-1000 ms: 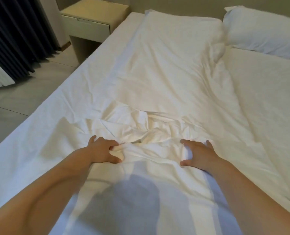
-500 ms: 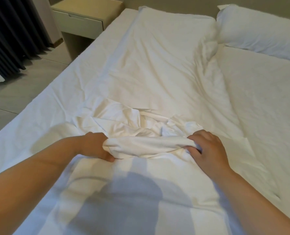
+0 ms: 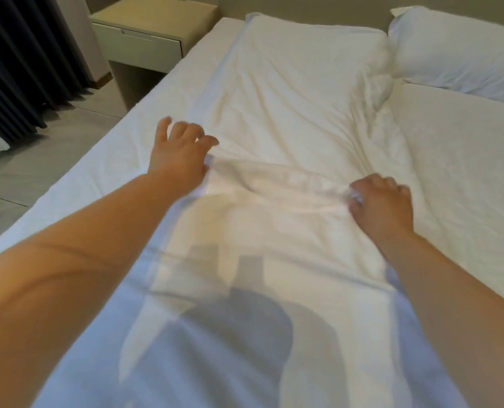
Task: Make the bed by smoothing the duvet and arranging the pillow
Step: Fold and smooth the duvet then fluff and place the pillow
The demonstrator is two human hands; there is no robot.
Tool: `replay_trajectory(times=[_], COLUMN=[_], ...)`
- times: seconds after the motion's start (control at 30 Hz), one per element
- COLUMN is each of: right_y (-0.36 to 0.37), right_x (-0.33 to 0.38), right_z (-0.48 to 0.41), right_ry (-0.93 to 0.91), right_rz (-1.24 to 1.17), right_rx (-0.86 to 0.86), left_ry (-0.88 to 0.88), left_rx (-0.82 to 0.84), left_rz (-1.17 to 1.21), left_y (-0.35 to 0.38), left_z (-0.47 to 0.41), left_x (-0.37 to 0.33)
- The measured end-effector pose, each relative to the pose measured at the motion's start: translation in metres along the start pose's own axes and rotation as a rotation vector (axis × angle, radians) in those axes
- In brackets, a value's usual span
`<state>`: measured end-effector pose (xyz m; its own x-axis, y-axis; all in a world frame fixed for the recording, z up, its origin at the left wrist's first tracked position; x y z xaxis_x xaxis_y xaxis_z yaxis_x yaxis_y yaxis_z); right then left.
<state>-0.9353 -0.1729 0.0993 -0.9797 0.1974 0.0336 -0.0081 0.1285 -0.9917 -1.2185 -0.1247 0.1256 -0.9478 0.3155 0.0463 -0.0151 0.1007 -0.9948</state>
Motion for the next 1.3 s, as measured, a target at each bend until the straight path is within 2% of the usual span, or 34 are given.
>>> replay_trajectory(times=[0.03, 0.1, 0.17, 0.23, 0.3, 0.37, 0.43, 0.5, 0.6, 0.7, 0.83, 0.9, 0.93, 1.03, 1.1, 1.2, 1.23, 1.3], right_y=[0.020, 0.053, 0.072, 0.078, 0.073, 0.062, 0.055, 0.053, 0.058, 0.058, 0.050, 0.049, 0.047, 0.051, 0.050, 0.061, 0.060, 0.053], right_x=[0.000, 0.000, 0.005, 0.013, 0.021, 0.023, 0.011, -0.011, -0.026, -0.023, -0.029, -0.034, -0.037, -0.058, -0.068, -0.079, -0.079, -0.075], right_z=[-0.002, 0.006, 0.016, 0.022, 0.024, 0.024, 0.028, 0.038, 0.051, 0.045, 0.034, 0.033, 0.032, 0.037, 0.047, 0.056, 0.056, 0.050], right_ry=[0.045, 0.129, 0.136, 0.132, 0.114, 0.054, 0.015, 0.123, 0.297, 0.266, 0.303, 0.310, 0.324, 0.446, 0.469, 0.432, 0.421, 0.397], right_rz=[0.067, 0.071, 0.042, 0.017, -0.074, -0.128, -0.064, -0.034, -0.120, -0.106, -0.362, -0.402, -0.387, -0.259, -0.209, -0.137, -0.096, -0.036], right_rx=[0.121, 0.327, 0.385, 0.424, 0.424, 0.407, 0.418, 0.491, 0.561, 0.509, 0.396, 0.382, 0.404, 0.627, 0.744, 0.658, 0.591, 0.392], left_ry=[-0.080, -0.105, -0.067, -0.104, -0.161, -0.176, -0.178, -0.177, -0.179, -0.185, -0.217, -0.207, -0.192, -0.164, -0.218, -0.298, -0.283, -0.243], left_rx=[0.020, 0.030, 0.133, 0.373, 0.515, 0.537, 0.544, 0.560, 0.552, 0.504, 0.426, 0.408, 0.402, 0.346, 0.208, -0.091, -0.151, -0.166], left_rz=[0.134, 0.314, 0.407, 0.410, 0.391, 0.348, 0.318, 0.302, 0.311, 0.313, 0.270, 0.253, 0.241, 0.212, 0.280, 0.444, 0.436, 0.357], left_y=[0.012, 0.041, 0.071, 0.101, 0.124, 0.135, 0.141, 0.146, 0.150, 0.143, 0.133, 0.131, 0.131, 0.127, 0.120, 0.095, 0.088, 0.084], left_z=[0.002, 0.024, 0.060, 0.092, 0.107, 0.102, 0.096, 0.093, 0.093, 0.090, 0.080, 0.076, 0.074, 0.072, 0.071, 0.058, 0.052, 0.043], left_x=[-0.001, -0.009, -0.019, -0.024, -0.026, -0.026, -0.026, -0.028, -0.029, -0.026, -0.015, -0.015, -0.016, -0.015, -0.010, 0.002, 0.004, 0.007])
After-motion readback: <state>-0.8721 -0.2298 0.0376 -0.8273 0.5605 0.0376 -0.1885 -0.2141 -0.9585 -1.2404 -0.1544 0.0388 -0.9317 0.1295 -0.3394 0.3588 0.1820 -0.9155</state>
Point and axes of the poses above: each hand's wrist, its own z-axis away from the middle knuckle, its own y-axis out of the palm, x = y × z, the point moved 2 cm from there along -z, towards the middle knuckle, and after that the axes turned 7 degrees about y, right-handed, at the moved point
